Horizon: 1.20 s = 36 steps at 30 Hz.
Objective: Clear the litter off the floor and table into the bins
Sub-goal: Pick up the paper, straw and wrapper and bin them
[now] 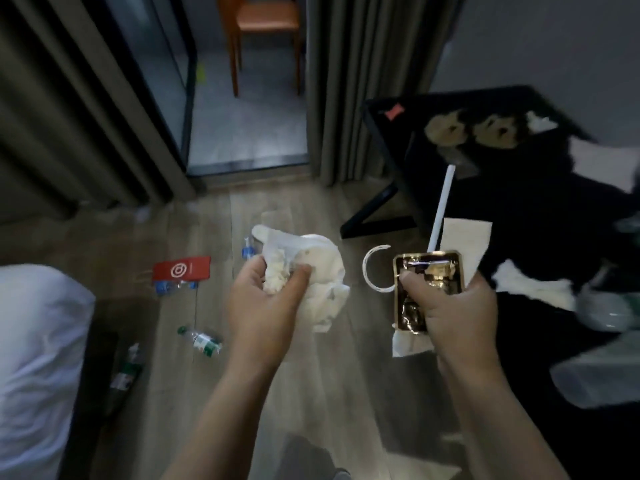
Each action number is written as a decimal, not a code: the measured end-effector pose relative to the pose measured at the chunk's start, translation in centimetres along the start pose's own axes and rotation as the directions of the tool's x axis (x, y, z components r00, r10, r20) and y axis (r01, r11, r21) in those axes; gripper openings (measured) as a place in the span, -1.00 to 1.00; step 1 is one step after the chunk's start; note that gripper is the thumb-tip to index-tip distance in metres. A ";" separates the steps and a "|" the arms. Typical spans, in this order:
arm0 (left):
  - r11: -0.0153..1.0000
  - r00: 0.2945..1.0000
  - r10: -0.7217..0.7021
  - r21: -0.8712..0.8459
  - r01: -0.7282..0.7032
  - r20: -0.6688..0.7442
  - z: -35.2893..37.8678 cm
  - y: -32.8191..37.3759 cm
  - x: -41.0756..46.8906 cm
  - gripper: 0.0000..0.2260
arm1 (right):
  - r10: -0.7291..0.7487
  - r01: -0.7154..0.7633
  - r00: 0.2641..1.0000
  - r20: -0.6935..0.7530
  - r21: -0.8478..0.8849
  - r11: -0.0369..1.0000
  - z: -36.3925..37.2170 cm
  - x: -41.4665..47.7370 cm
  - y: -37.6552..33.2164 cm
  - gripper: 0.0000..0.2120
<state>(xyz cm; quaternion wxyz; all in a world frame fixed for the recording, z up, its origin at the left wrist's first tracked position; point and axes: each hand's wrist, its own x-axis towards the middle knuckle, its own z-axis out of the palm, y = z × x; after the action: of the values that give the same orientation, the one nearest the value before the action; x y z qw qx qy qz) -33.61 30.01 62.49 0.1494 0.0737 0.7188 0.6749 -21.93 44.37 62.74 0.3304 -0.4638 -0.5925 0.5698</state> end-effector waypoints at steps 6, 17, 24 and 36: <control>0.993 0.992 0.093 -0.082 -0.086 0.084 1.8 10.3 -6.0 -0.93 | -0.198 0.198 0.972 -0.123 -0.015 0.980 -8.0 -4.5 -11.3 -0.77; 0.952 0.873 0.302 -0.071 -0.298 0.382 -0.6 20.0 -10.8 -0.88 | -0.144 0.256 0.864 -0.482 0.175 0.951 -13.4 -17.5 -17.5 -0.76; 0.935 0.673 0.335 -0.143 -0.325 0.659 0.3 21.5 -18.5 -0.89 | -0.169 0.316 0.653 -0.738 0.063 0.947 -18.3 -28.3 -17.1 -0.74; 0.899 0.168 0.401 -0.353 -0.259 0.900 3.4 22.9 -45.4 -0.91 | -0.103 0.309 0.119 -0.988 -0.062 0.949 -34.3 -51.3 -15.4 -0.76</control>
<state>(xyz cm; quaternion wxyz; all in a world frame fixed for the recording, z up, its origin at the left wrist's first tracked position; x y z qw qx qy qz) 8.09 21.05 90.30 0.4086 0.6132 0.4013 0.5440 25.02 10.70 89.47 0.7460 -0.6066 -0.2452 0.1240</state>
